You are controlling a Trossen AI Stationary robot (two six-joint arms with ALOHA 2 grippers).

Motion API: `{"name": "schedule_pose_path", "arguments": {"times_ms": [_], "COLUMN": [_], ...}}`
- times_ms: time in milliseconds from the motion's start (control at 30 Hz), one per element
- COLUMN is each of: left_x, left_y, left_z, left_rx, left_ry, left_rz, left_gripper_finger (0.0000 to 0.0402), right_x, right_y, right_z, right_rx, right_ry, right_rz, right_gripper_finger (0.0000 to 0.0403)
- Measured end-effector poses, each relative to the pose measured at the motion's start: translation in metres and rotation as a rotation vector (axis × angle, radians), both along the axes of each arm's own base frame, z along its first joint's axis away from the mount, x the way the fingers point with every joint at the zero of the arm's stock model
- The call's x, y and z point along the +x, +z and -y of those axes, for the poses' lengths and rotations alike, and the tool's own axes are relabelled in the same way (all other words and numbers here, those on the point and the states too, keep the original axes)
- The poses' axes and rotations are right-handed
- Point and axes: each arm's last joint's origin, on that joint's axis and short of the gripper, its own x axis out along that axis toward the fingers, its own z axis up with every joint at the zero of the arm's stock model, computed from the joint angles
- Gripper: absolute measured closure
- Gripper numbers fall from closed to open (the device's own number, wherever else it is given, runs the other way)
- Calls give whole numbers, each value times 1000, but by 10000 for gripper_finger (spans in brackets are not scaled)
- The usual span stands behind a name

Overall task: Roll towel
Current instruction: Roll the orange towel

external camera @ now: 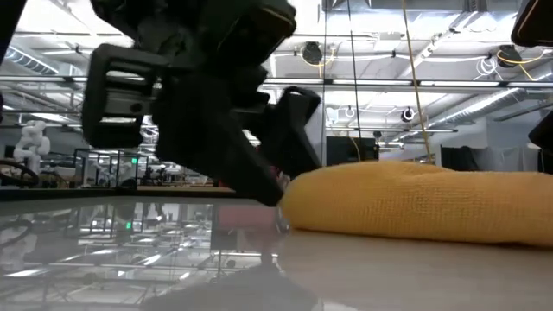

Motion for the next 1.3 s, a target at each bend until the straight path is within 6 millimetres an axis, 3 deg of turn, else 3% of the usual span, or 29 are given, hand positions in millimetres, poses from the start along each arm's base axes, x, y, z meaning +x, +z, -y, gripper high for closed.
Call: {"name": "schedule_pose_path", "arguments": {"times_ms": [200,300,400,533,600,800,967,1133,1300], "left_x": [12,15,17,17,17,15,8,7,8], "left_y": [-14,-17,-18,-17,-17,-19,-21,-21,-21], "left_z": [4,3,-1,-7,-9,-15,-12,-9,-9], "left_rx": [-60,-84,-114,-151,-200,-380,-487,-527,-572], "left_ry": [-23,21,88,106,107,173,140,164,217], "left_rz": [-44,-69,-100,-131,-161,-347,-494,-541,-584], "left_gripper_finger": [177,201,256,362,384,385,387,388,388], "right_x": [0,0,0,-2,-4,-10,-15,-19,-17], "right_y": [0,2,6,15,21,37,42,44,41], "right_z": [0,0,0,2,4,11,9,12,21], "right_rx": [10,18,29,36,17,-22,6,-2,-41], "right_ry": [-14,-13,-15,-8,7,89,187,125,59], "right_rz": [-3,1,8,20,14,-23,-73,-77,-107], "right_gripper_finger": [401,401,401,401,401,396,325,242,241]}}
